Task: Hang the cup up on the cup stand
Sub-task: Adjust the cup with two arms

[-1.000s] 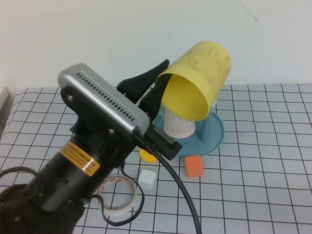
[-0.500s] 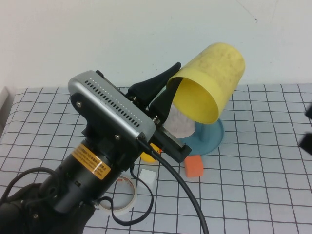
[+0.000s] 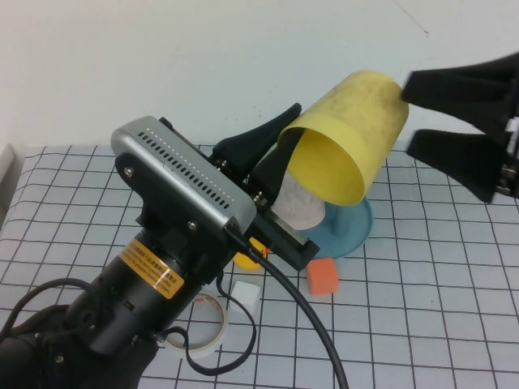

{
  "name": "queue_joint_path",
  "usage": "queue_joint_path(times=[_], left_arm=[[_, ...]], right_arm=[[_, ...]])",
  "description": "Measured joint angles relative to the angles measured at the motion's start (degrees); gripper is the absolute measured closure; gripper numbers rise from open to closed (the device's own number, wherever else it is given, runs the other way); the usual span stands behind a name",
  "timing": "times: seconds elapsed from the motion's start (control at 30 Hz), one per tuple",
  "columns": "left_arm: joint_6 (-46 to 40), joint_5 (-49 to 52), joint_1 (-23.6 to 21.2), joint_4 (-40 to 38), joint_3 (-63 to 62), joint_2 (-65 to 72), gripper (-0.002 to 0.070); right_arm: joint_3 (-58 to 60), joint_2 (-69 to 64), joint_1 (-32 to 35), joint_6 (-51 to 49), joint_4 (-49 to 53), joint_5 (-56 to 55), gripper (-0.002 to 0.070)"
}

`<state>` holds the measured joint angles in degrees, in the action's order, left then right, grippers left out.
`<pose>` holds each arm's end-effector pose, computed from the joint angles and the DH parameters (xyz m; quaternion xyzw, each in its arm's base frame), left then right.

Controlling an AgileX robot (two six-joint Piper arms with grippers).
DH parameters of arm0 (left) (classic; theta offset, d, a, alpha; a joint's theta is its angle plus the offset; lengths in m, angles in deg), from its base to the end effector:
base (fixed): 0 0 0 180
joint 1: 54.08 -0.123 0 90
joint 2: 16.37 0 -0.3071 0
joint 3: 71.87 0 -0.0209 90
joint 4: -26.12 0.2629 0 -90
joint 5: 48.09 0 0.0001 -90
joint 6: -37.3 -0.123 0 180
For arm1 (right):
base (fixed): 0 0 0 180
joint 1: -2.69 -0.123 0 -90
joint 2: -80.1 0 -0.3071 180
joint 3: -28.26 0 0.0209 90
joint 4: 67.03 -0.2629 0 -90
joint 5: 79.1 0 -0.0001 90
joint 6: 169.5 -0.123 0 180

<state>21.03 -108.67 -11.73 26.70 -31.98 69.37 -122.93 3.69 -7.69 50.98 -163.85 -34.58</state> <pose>0.2318 -0.2127 0.3449 0.2676 0.4664 -0.1905 0.8213 0.2543 0.1337 0.3595 0.0661 0.7410 0.5783 0.3349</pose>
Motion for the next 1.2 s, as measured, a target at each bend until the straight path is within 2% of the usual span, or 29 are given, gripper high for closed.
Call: queue_joint_path(times=[0.3,0.7,0.87,1.03,1.13,1.2], left_arm=[[0.0,-0.1,0.0,-0.6,0.0,0.0,0.0669],[0.0,-0.1,0.0,-0.6,0.0,0.0,0.0669],[0.0,-0.1,0.0,-0.6,0.0,0.0,0.0669],[0.0,0.0,0.0,-0.6,0.0,0.0,0.0669],[0.0,0.0,0.0,-0.6,0.0,0.0,0.0648],[0.0,0.0,0.0,-0.6,0.0,0.0,0.0594]], right_arm=[[-6.8,-7.8,-6.2,0.1,0.0,-2.3,-0.0010],[-9.6,-11.0,-9.5,0.1,-0.4,-4.2,-0.0008],[-9.6,-11.1,-9.5,0.1,-1.0,-4.6,0.0055],[-9.6,-11.1,-9.5,0.0,-1.2,-4.7,0.0066],[-9.7,-11.1,-9.5,0.9,-1.2,-4.8,0.0069],[-9.7,-11.1,-9.5,2.7,-1.1,-4.8,0.0072]])
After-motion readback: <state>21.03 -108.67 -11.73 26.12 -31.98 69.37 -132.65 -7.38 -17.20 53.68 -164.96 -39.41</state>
